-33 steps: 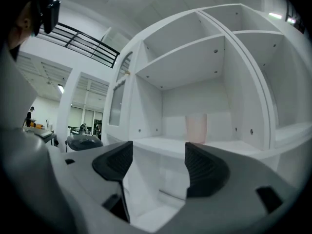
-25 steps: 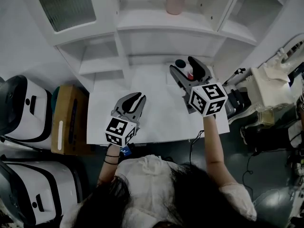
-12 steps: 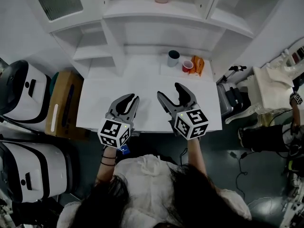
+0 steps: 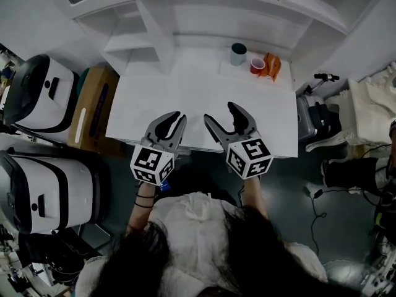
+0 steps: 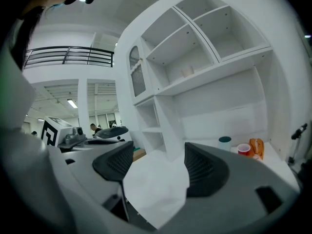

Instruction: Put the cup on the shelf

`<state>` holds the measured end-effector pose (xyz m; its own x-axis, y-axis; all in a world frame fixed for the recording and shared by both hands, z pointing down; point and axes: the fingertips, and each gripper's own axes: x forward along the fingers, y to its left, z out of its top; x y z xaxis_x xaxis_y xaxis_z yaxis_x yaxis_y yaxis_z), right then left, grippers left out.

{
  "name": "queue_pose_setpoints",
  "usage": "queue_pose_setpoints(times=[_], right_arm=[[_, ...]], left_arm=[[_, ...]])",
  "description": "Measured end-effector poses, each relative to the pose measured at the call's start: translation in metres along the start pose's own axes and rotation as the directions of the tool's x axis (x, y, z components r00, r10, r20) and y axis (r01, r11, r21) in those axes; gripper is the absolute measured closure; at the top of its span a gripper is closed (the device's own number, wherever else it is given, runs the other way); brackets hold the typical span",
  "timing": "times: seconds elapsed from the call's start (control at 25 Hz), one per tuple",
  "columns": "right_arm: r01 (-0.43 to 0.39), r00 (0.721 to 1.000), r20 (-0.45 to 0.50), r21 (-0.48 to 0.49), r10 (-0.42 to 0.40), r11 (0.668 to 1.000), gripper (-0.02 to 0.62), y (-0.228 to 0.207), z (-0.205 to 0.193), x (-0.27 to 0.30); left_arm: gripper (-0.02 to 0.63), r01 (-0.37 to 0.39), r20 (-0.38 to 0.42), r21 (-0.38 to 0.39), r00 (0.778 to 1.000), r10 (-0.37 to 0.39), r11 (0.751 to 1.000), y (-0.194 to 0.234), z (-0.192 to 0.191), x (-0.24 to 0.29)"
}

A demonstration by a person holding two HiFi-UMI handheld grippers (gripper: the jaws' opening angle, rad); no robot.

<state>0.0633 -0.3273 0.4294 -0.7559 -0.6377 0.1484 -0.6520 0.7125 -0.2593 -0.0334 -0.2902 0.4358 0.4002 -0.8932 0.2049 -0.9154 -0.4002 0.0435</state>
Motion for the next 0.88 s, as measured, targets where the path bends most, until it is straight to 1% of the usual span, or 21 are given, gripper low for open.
queue_pose_setpoints(times=[0.28, 0.4, 0.52, 0.64, 0.72, 0.88], right_arm=[[-0.016, 1.0, -0.013, 0.026, 0.016, 1.0, 0.259, 0.013, -0.012, 0.0], [-0.01, 1.0, -0.009, 0.031, 0.011, 0.999, 0.279, 0.03, -0.017, 0.0], [0.007, 1.0, -0.002, 0.032, -0.006, 0.999, 0.33, 0.053, -0.023, -0.001], [0.016, 1.0, -0.01, 0.031, -0.016, 0.999, 0.341, 0.083, -0.033, -0.003], [0.022, 1.0, -0.011, 0.029, -0.022, 0.999, 0.362, 0.106, -0.039, -0.005], [0.048, 0.999, -0.012, 0.023, -0.048, 0.999, 0.399, 0.155, -0.053, -0.013]], left_arm=[[0.535, 0.014, -0.023, 0.017, 1.0, -0.013, 1.0, -0.006, -0.003, -0.013], [0.535, 0.027, -0.023, 0.019, 0.999, -0.026, 0.999, -0.004, -0.005, -0.03], [0.535, 0.042, -0.023, 0.023, 0.999, -0.042, 0.999, 0.0, -0.01, -0.052], [0.535, 0.059, -0.023, 0.042, 0.998, -0.058, 0.997, 0.004, -0.016, -0.082], [0.535, 0.065, -0.02, 0.049, 0.998, -0.064, 0.997, 0.009, -0.02, -0.103], [0.535, 0.079, -0.004, 0.035, 0.997, -0.079, 0.996, 0.02, -0.03, -0.148]])
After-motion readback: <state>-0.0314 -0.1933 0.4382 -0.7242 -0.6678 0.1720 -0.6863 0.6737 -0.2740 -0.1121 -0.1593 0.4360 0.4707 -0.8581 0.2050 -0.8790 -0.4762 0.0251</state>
